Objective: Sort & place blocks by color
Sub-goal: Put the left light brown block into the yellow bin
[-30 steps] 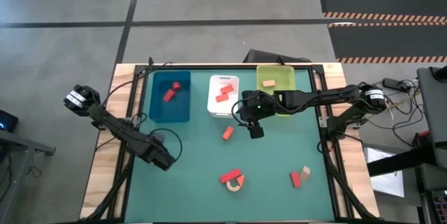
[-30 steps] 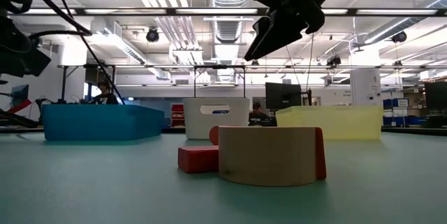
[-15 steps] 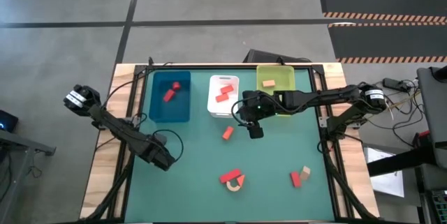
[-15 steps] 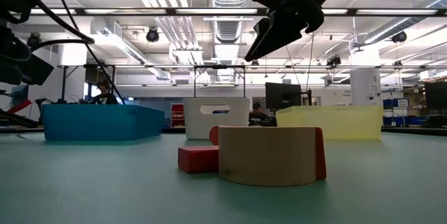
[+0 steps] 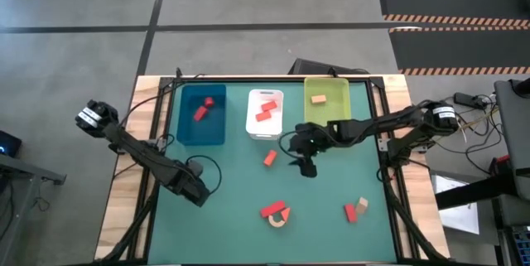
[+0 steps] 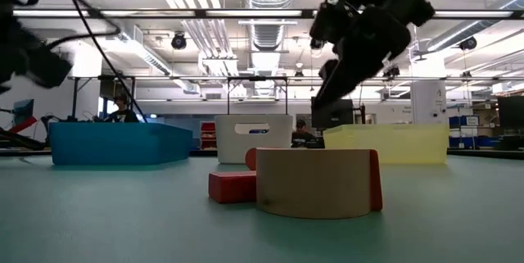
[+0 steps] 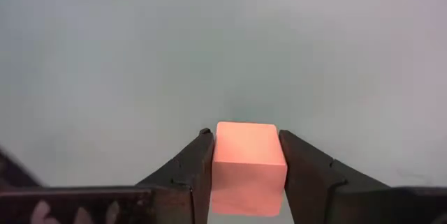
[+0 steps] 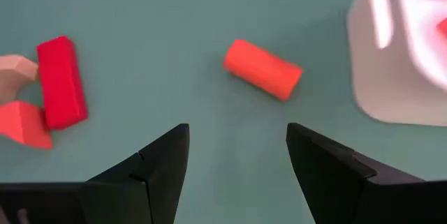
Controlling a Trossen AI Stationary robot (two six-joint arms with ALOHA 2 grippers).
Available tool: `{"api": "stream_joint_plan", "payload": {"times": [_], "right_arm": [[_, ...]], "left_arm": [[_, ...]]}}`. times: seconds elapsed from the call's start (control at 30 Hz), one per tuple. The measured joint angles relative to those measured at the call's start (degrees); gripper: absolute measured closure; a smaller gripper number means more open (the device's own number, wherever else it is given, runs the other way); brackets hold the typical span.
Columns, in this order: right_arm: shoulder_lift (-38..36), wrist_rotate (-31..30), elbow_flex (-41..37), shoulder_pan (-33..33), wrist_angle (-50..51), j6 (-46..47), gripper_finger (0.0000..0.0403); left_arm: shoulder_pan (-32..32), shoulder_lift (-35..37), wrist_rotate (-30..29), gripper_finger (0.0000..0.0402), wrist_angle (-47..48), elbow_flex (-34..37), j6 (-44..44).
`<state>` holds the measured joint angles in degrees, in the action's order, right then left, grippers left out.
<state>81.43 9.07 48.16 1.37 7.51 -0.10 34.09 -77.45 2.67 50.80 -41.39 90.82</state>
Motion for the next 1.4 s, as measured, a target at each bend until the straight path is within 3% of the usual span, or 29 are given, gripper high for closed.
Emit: {"api": "stream_joint_plan", "payload": {"times": [0.33,0.47,0.63,0.73,0.83,1.07,1.17,1.3,1.4], "right_arm": [[0.0,0.0,-8.5,-3.4,-20.3,2.4,0.0172],[0.0,0.0,-8.5,-4.9,-25.8,0.8,0.0172],[0.0,-0.1,-8.5,-7.1,-32.9,-2.5,0.0172],[-0.5,-0.1,-8.5,-8.4,-37.1,-4.6,0.0172],[-1.7,-0.1,-7.9,-8.7,-39.9,-4.2,0.0172],[-3.0,-0.2,-5.9,-9.4,-41.4,0.5,0.0172],[-2.2,-1.6,-5.1,-11.6,-43.9,-8.3,0.0172],[-1.9,-17.2,-2.9,-15.9,-44.5,-26.1,0.0172],[-1.3,-25.8,-0.8,-18.2,-44.5,-39.6,0.0172]], "left_arm": [[-0.3,1.0,-16.8,0.0284,-0.4,-11.2,-17.4],[-0.3,1.6,-27.2,0.0283,-1.4,-14.7,-27.4],[-0.3,1.6,-40.9,0.0280,-12.7,-14.6,-44.5],[-0.3,1.6,-45.1,0.0279,-22.8,-12.6,-53.7],[-0.3,1.7,-48.0,0.0279,-32.2,-10.7,-62.6],[-0.3,1.7,-48.7,0.0277,-48.6,-7.3,-79.7],[-1.4,1.7,-49.7,0.0277,-58.2,-7.1,-81.9],[-2.0,2.9,-48.8,0.0277,-69.0,-7.0,-80.7],[-2.4,4.6,-45.8,0.0277,-69.9,-6.9,-75.4]]}}
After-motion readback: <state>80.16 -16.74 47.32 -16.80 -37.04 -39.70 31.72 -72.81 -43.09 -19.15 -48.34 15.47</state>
